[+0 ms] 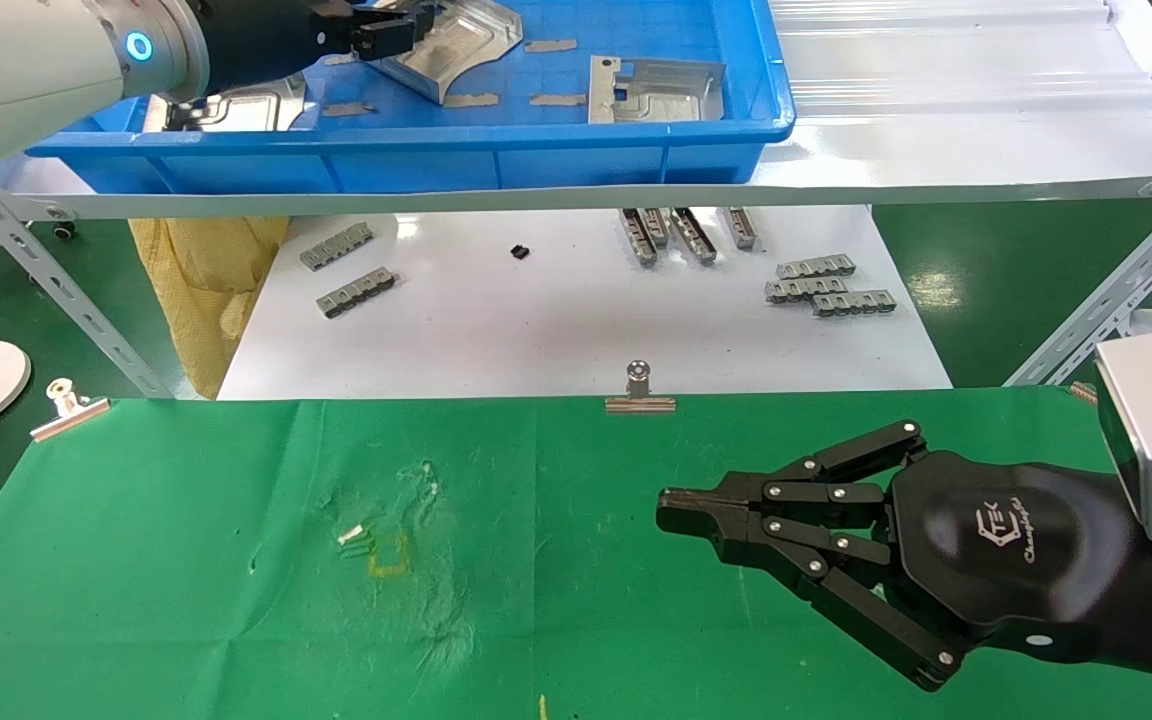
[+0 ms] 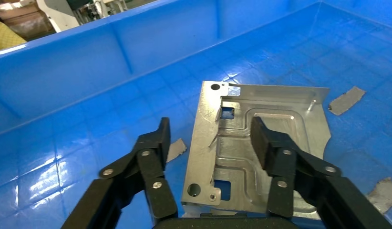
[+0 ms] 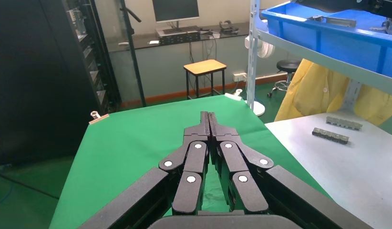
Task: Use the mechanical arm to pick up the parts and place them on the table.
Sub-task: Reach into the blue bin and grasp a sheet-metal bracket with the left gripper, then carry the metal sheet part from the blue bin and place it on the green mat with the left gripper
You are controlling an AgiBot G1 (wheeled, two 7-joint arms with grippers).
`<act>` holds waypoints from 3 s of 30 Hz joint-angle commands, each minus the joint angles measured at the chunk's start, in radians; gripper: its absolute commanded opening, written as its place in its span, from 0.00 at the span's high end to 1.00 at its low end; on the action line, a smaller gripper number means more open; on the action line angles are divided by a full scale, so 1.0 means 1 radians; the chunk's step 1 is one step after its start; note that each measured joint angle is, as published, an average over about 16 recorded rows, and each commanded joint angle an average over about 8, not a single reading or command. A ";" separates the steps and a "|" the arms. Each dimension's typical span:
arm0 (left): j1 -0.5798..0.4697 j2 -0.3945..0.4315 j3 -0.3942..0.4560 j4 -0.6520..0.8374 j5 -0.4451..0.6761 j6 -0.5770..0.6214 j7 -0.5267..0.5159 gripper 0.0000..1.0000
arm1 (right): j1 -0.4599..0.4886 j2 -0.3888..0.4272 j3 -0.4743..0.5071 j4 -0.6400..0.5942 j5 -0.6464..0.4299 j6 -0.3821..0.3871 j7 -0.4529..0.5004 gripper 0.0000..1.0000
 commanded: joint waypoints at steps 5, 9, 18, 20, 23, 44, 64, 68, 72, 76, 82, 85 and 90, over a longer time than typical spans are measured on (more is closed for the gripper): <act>0.006 0.006 -0.004 0.003 -0.006 -0.021 0.003 1.00 | 0.000 0.000 0.000 0.000 0.000 0.000 0.000 0.00; 0.007 0.007 -0.002 0.003 -0.005 -0.029 0.003 1.00 | 0.000 0.000 0.000 0.000 0.000 0.000 0.000 0.00; 0.007 0.001 -0.010 -0.004 -0.017 -0.021 0.002 1.00 | 0.000 0.000 0.000 0.000 0.000 0.000 0.000 0.00; 0.004 -0.005 -0.017 -0.009 -0.028 -0.012 0.004 1.00 | 0.000 0.000 0.000 0.000 0.000 0.000 0.000 0.00; -0.002 -0.019 -0.031 -0.019 -0.049 0.016 0.012 1.00 | 0.000 0.000 0.000 0.000 0.000 0.000 0.000 0.00; 0.058 -0.258 -0.102 -0.133 -0.182 0.805 0.214 1.00 | 0.000 0.000 0.000 0.000 0.000 0.000 0.000 0.00; 0.309 -0.417 0.118 -0.279 -0.100 0.893 0.614 1.00 | 0.000 0.000 0.000 0.000 0.000 0.000 0.000 0.00; 0.330 -0.399 0.145 -0.241 -0.078 0.873 0.705 1.00 | 0.000 0.000 0.000 0.000 0.000 0.000 0.000 0.00; 0.343 -0.381 0.160 -0.195 -0.057 0.846 0.798 0.73 | 0.000 0.000 0.000 0.000 0.000 0.000 0.000 0.00; 0.354 -0.363 0.166 -0.151 -0.046 0.821 0.871 0.23 | 0.000 0.000 0.000 0.000 0.000 0.000 0.000 0.00; 0.360 -0.336 0.162 -0.095 -0.049 0.780 0.942 0.00 | 0.000 0.000 0.000 0.000 0.000 0.000 0.000 0.00; 0.358 -0.327 0.160 -0.076 -0.051 0.769 0.969 0.00 | 0.000 0.000 0.000 0.000 0.000 0.000 0.000 0.00; 0.347 -0.320 0.155 -0.051 -0.058 0.786 0.990 0.00 | 0.000 0.000 0.000 0.000 0.000 0.000 0.000 0.00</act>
